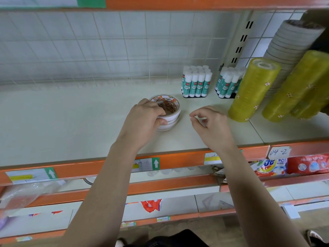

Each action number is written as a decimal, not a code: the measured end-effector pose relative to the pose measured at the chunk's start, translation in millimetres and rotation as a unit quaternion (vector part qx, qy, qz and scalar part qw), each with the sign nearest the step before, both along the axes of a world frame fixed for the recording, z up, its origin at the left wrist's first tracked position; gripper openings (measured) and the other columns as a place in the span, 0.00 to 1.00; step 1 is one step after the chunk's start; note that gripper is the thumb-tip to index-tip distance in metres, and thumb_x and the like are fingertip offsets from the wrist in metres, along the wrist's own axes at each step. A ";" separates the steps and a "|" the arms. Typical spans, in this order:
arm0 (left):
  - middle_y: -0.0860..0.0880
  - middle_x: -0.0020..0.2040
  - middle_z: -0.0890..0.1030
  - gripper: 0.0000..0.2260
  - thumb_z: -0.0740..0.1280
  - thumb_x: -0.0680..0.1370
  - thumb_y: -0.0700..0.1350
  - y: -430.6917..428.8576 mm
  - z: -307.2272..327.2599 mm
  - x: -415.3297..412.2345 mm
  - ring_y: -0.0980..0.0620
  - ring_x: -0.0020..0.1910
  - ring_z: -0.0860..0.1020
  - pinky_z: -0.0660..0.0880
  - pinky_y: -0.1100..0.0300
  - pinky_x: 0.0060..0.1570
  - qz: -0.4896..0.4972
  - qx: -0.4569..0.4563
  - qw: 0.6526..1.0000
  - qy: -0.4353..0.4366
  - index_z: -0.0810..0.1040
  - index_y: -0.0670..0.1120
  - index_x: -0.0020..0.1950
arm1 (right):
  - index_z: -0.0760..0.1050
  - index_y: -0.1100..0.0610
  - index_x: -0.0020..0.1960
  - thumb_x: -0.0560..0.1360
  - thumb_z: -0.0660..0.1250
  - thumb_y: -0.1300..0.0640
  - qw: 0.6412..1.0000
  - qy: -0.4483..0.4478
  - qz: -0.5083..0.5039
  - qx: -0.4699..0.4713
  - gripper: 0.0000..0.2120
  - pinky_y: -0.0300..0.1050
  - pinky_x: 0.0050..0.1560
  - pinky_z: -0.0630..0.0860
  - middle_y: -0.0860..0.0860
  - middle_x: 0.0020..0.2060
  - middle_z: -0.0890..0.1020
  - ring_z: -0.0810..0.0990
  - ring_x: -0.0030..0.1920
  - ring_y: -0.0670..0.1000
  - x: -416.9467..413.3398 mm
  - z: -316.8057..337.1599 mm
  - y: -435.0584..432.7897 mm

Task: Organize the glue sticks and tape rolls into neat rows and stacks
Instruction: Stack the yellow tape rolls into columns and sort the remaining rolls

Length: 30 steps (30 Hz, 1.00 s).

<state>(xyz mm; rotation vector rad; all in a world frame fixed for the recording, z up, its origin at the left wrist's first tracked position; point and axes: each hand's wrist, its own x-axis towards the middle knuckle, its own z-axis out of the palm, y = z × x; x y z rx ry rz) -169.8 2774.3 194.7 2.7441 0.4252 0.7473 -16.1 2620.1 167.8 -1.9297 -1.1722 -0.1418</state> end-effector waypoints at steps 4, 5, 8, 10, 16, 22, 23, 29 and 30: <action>0.44 0.43 0.83 0.07 0.76 0.70 0.40 0.9 -0.6 0.0 0.39 0.48 0.77 0.76 0.46 0.46 0.001 0.001 1.000 -0.003 0.84 0.40 0.45 | 0.82 0.57 0.47 0.74 0.70 0.63 1.000 -0.002 0.002 -0.004 0.04 0.53 0.46 0.79 0.46 0.42 0.78 0.79 0.43 0.50 0.5 0.1 0.1; 0.44 0.42 0.83 0.07 0.76 0.69 0.40 1.0 -1.1 0.1 0.39 0.48 0.77 0.76 0.46 0.46 0.000 0.006 1.000 -0.003 0.84 0.40 0.45 | 0.82 0.57 0.47 0.74 0.70 0.63 1.000 -0.002 0.003 -0.004 0.04 0.53 0.46 0.80 0.46 0.42 0.78 0.79 0.42 0.51 0.7 0.1 0.2; 0.45 0.43 0.83 0.07 0.76 0.70 0.41 1.4 -2.4 0.2 0.40 0.48 0.77 0.76 0.45 0.46 0.001 0.014 1.000 0.001 0.83 0.40 0.46 | 0.82 0.57 0.48 0.74 0.70 0.63 1.000 0.002 0.001 -0.005 0.04 0.54 0.47 0.79 0.46 0.42 0.78 0.79 0.43 0.51 0.8 0.3 0.3; 0.45 0.46 0.83 0.08 0.75 0.72 0.43 1.5 -2.2 -0.4 0.40 0.50 0.77 0.76 0.44 0.48 0.002 0.017 1.000 0.006 0.84 0.41 0.49 | 0.82 0.57 0.49 0.74 0.70 0.63 1.000 0.009 -0.001 -0.007 0.05 0.53 0.47 0.79 0.47 0.44 0.80 0.79 0.44 0.51 0.6 1.5 0.9; 0.48 0.52 0.81 0.15 0.66 0.75 0.52 5.7 -1.1 -15.2 0.43 0.53 0.77 0.75 0.44 0.51 0.006 0.004 0.999 -0.054 0.82 0.45 0.55 | 0.81 0.57 0.54 0.76 0.69 0.62 1.000 0.015 -0.014 0.000 0.08 0.49 0.50 0.78 0.49 0.49 0.83 0.79 0.48 0.49 -1.7 10.1 5.9; 0.49 0.46 0.80 0.07 0.66 0.77 0.47 36.2 -0.7 -60.5 0.45 0.44 0.80 0.75 0.46 0.46 0.105 0.025 0.990 -0.087 0.82 0.47 0.49 | 0.81 0.59 0.54 0.76 0.67 0.62 0.995 -0.060 -0.014 0.073 0.09 0.47 0.54 0.77 0.52 0.50 0.84 0.80 0.52 0.51 -21.5 32.3 34.9; 0.50 0.45 0.80 0.06 0.65 0.77 0.46 40.6 -0.9 -69.7 0.46 0.43 0.80 0.75 0.46 0.46 0.123 0.025 0.988 -0.085 0.81 0.47 0.48 | 0.81 0.59 0.53 0.75 0.67 0.61 0.994 -0.076 -0.009 0.082 0.08 0.46 0.54 0.76 0.52 0.49 0.84 0.79 0.52 0.52 -27.9 36.8 43.3; 0.51 0.42 0.81 0.08 0.61 0.76 0.48 80.0 -4.3 -137.9 0.45 0.41 0.80 0.76 0.47 0.45 0.200 0.021 0.976 -0.082 0.79 0.48 0.45 | 0.82 0.56 0.51 0.75 0.67 0.59 0.991 -0.072 0.043 0.104 0.07 0.41 0.49 0.76 0.47 0.47 0.82 0.79 0.46 0.50 -90.5 51.0 107.2; 0.51 0.41 0.81 0.08 0.62 0.76 0.48 88.0 -5.0 -150.5 0.45 0.40 0.80 0.76 0.47 0.44 0.210 0.020 0.974 -0.083 0.79 0.48 0.44 | 0.82 0.56 0.51 0.75 0.67 0.59 0.990 -0.077 0.057 0.103 0.07 0.38 0.49 0.75 0.46 0.47 0.81 0.78 0.45 0.48 -101.8 51.2 119.4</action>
